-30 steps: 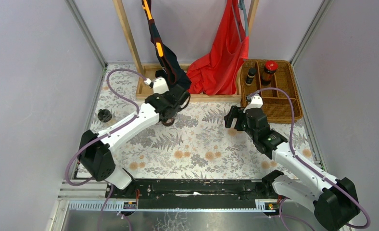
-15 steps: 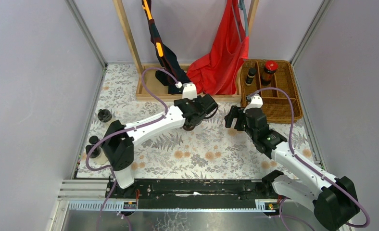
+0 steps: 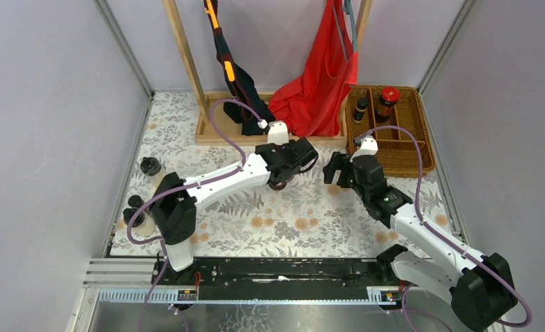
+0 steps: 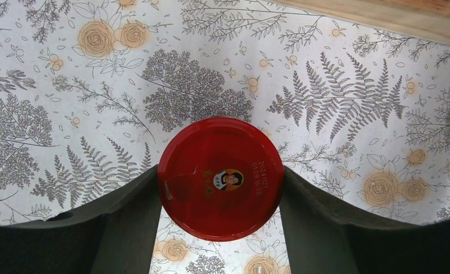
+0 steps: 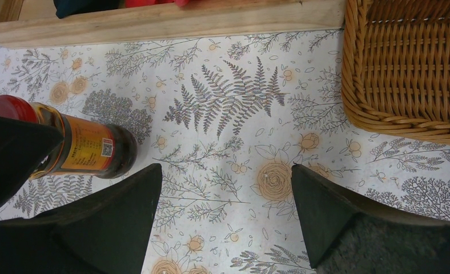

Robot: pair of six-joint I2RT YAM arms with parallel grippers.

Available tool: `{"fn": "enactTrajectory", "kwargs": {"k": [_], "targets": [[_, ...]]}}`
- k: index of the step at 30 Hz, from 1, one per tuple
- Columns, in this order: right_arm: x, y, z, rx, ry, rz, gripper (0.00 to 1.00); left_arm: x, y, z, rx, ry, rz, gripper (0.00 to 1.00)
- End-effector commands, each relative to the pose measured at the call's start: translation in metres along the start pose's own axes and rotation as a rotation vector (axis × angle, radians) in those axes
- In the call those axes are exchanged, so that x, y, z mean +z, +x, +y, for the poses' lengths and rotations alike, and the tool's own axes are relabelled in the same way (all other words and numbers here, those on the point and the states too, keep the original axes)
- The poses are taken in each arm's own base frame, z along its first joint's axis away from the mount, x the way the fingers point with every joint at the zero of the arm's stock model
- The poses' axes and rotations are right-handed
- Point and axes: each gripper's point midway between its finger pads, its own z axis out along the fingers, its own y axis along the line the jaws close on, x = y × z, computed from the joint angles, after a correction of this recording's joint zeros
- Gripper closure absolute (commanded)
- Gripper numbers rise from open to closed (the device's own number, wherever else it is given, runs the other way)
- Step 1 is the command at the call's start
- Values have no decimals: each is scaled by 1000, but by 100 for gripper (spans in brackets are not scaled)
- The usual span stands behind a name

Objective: Organize the condiment bottles
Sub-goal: Move the bottle to the center of the board.

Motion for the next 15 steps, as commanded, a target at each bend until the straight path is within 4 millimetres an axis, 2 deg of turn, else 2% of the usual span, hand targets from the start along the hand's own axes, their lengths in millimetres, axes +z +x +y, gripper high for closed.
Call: {"fn": "enactTrajectory", "kwargs": {"k": [1, 15], "targets": [[1, -11, 5, 8, -9, -44, 10, 0, -17, -14, -75, 37, -75, 100], [1, -9, 4, 8, -4, -41, 10, 12, 0, -17, -75, 46, -41, 100]]}}
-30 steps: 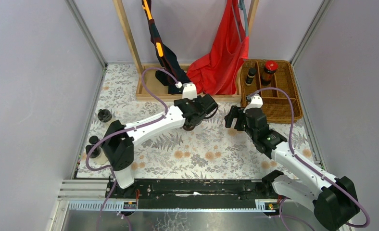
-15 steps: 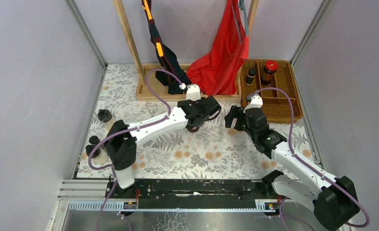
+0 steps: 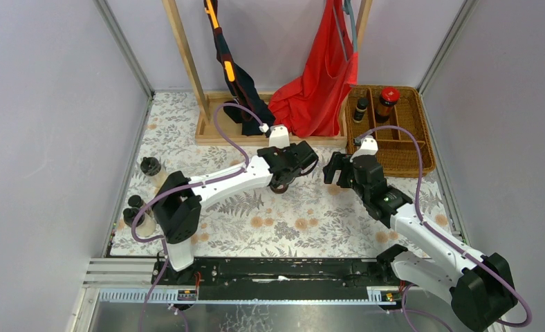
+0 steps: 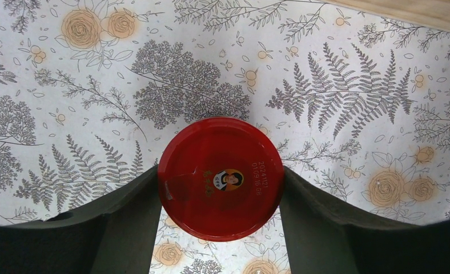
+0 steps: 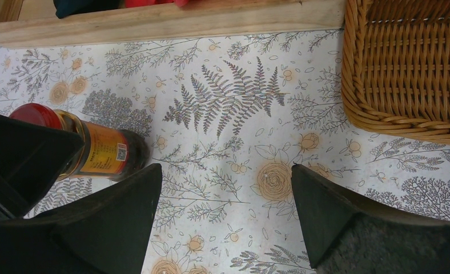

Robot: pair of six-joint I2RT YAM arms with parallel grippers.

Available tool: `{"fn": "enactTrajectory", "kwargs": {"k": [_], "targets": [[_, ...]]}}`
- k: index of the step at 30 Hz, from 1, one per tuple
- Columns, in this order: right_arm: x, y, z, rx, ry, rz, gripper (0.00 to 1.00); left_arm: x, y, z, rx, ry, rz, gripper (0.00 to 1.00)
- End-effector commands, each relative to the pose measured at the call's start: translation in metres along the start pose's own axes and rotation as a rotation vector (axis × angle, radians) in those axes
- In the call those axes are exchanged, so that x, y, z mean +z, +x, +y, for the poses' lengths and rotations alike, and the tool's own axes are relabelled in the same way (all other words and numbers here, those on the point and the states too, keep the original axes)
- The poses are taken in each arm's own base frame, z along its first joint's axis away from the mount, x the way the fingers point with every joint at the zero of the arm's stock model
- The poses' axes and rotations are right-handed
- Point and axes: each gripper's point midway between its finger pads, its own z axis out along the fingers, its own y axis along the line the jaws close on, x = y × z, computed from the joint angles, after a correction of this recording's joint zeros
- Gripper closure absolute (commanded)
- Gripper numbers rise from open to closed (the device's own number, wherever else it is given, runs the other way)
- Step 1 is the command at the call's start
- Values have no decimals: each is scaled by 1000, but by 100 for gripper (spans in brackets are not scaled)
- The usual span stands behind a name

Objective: Organize the condiment bottles
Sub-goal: Move the bottle to the center of the board.

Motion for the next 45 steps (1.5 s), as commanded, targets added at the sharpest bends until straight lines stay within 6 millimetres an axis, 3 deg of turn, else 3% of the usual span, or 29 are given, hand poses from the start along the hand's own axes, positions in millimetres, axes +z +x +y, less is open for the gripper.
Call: {"fn": "enactTrajectory", "kwargs": {"k": [1, 11, 14, 17, 18, 31, 39, 45], "targets": [[1, -9, 4, 8, -6, -42, 10, 1, -12, -15, -71, 43, -57, 100], [1, -9, 4, 8, -6, -41, 10, 8, -4, -13, -60, 27, -41, 98], [1, -10, 5, 9, -8, -43, 10, 5, -7, -12, -66, 29, -48, 82], [2, -8, 4, 9, -5, -40, 10, 3, -10, -7, -73, 12, -61, 53], [2, -8, 4, 9, -6, -39, 10, 2, -12, -6, -72, 8, -64, 50], [0, -11, 0, 0, 14, -49, 8, -8, -26, -6, -71, 17, -94, 29], [0, -11, 0, 2, 14, -48, 7, -10, -30, -7, -69, 15, -108, 22], [-1, -12, 0, 0, 14, -52, 5, -26, -50, -9, -76, 45, -148, 13]]}}
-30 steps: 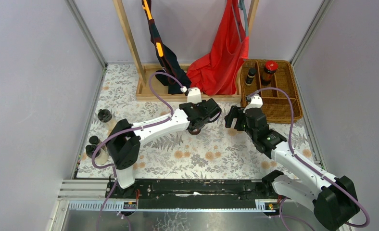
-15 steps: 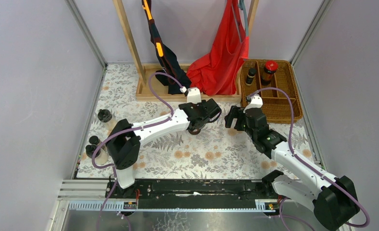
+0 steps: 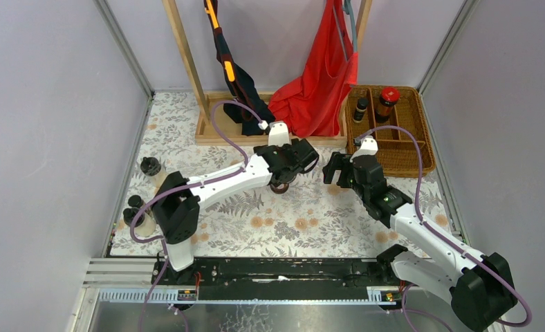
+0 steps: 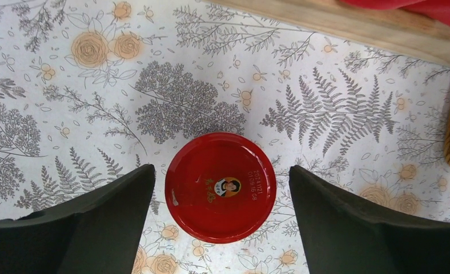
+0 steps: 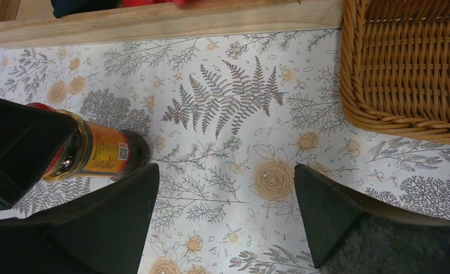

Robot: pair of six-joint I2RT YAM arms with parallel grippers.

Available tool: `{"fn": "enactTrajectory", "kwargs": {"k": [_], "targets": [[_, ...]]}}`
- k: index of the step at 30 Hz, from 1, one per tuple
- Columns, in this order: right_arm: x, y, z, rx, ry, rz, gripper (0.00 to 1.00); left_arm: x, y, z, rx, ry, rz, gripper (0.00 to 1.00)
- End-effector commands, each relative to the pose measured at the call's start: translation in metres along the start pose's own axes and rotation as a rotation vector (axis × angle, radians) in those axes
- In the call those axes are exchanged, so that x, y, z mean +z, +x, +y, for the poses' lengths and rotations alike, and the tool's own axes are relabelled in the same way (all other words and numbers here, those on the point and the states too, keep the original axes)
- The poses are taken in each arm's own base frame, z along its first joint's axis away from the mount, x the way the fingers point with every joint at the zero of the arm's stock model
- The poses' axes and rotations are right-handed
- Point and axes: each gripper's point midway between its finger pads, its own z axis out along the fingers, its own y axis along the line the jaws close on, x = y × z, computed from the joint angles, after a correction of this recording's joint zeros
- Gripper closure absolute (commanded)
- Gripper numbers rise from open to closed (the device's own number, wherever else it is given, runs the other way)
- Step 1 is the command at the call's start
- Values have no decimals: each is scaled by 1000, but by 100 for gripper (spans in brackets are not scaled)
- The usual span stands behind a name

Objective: Organize the condiment bottles
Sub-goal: Move the bottle to the center of the board, then pick up the bottle from the center of the board.

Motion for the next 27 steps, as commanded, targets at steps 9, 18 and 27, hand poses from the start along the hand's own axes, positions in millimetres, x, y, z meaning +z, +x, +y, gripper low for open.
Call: {"fn": "enactTrajectory", "kwargs": {"k": [9, 18, 27], "targets": [[-3, -23, 10, 28, -19, -70, 0, -64, -88, 23, -98, 92, -234, 5], [2, -35, 34, -36, -95, -29, 0, -55, -100, 103, -219, 117, -255, 0], [10, -51, 76, -162, -141, -10, 0, -20, -85, 153, -209, 9, -261, 0]]}}
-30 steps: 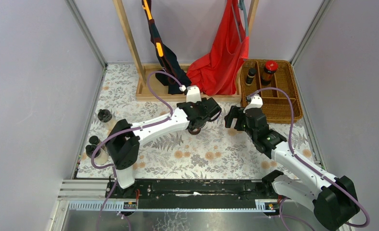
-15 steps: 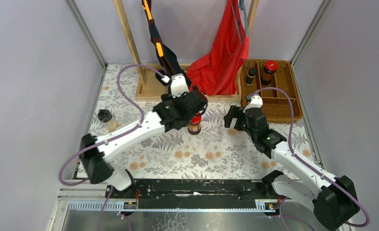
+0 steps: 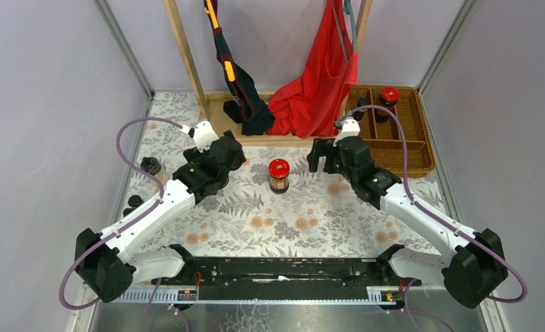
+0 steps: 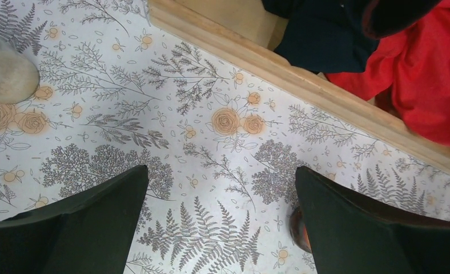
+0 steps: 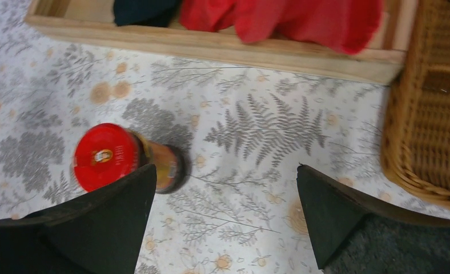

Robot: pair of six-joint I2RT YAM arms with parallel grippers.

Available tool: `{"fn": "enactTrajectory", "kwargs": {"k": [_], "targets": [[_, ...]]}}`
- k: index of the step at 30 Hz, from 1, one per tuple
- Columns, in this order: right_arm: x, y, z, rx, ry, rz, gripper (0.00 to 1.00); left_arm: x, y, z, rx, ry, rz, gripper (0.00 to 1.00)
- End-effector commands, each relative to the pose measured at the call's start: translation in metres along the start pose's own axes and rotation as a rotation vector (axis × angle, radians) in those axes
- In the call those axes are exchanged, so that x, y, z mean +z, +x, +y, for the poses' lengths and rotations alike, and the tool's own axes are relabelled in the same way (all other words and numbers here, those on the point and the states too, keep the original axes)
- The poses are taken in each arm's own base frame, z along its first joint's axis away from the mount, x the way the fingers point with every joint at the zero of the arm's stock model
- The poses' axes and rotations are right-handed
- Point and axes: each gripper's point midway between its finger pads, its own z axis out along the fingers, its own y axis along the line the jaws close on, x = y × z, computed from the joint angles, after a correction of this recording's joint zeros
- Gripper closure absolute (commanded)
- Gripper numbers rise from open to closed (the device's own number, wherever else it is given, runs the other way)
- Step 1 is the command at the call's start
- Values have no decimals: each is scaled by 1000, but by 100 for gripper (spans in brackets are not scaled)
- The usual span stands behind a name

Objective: Organize the condiment bottles
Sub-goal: Pick up the bottle from the center of the board.

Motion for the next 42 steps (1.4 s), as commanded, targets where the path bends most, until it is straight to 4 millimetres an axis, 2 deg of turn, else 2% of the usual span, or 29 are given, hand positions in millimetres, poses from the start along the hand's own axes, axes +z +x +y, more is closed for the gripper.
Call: {"fn": "enactTrajectory", "kwargs": {"k": [1, 9, 15, 21, 28, 42], "targets": [[2, -21, 38, -83, -69, -25, 0, 12, -2, -4, 8, 4, -35, 0], [10, -18, 89, -187, -102, 3, 0, 33, 27, 15, -70, -65, -22, 0], [16, -12, 108, -224, -117, 25, 0, 46, 31, 34, -105, -108, -14, 0], [22, -3, 118, -257, -124, 47, 0, 45, 32, 41, -135, -107, -28, 0], [29, 12, 129, -279, -146, 86, 0, 47, 36, 37, -126, -95, -2, 0], [40, 31, 139, -292, -172, 129, 0, 49, 38, 36, -132, -87, 15, 0]]}}
